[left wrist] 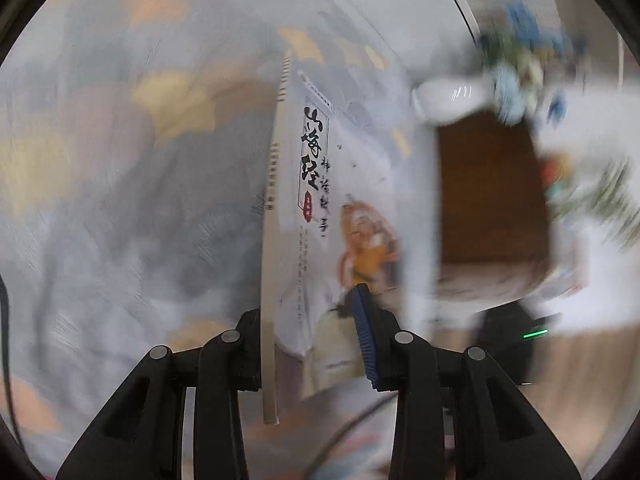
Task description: Organize books
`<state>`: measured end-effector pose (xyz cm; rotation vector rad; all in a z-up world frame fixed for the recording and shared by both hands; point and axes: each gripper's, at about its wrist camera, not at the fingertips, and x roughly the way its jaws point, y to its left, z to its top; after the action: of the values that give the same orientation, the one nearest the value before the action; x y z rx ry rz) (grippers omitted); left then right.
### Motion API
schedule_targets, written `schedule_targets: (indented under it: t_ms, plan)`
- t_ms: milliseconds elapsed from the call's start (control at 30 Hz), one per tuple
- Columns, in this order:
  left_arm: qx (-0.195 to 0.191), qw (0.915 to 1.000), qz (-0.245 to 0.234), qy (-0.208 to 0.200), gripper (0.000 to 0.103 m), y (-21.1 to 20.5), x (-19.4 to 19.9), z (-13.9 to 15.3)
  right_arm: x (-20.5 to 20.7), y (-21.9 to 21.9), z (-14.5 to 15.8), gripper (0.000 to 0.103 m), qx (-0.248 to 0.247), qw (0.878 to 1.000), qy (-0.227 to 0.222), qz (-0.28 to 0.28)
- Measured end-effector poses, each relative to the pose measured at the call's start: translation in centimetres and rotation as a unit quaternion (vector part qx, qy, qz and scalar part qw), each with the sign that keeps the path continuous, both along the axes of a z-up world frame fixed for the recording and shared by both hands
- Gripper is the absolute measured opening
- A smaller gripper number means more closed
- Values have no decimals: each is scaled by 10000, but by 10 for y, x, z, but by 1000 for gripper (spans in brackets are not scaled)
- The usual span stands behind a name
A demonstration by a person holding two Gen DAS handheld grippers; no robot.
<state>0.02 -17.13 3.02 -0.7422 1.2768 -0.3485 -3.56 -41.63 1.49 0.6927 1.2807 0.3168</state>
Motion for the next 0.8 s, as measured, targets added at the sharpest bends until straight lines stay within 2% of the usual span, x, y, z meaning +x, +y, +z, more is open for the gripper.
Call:
schedule_targets:
  t_ms: [67, 100, 167, 300, 433, 733, 800]
  plan:
    - [627, 9972, -291, -282, 31, -13, -2, 11, -1, 12, 12, 35, -470, 9985, -206, 182]
    - [805, 9953, -367, -381, 31, -17, -3, 16, -2, 19, 19, 35, -756, 9961, -336, 322]
    - [913, 9936, -449, -483, 31, -17, -8, 20, -7, 31, 30, 35, -1213, 9894, -575, 556]
    - [773, 9940, -489, -597, 31, -5, -17, 30, -18, 43, 44, 35, -1518, 9815, -846, 808]
    - [610, 9935, -557, -780, 31, 11, -25, 44, -37, 59, 59, 34, -1904, 9683, -1221, 1060]
    - [396, 9922, -674, -967, 31, 63, -34, 65, -53, 124, 91, 34, -2061, 9584, -1589, 1176]
    - [395, 9909, -746, -1046, 31, 71, -33, 69, -54, 140, 98, 34, -2277, 9506, -1735, 1201]
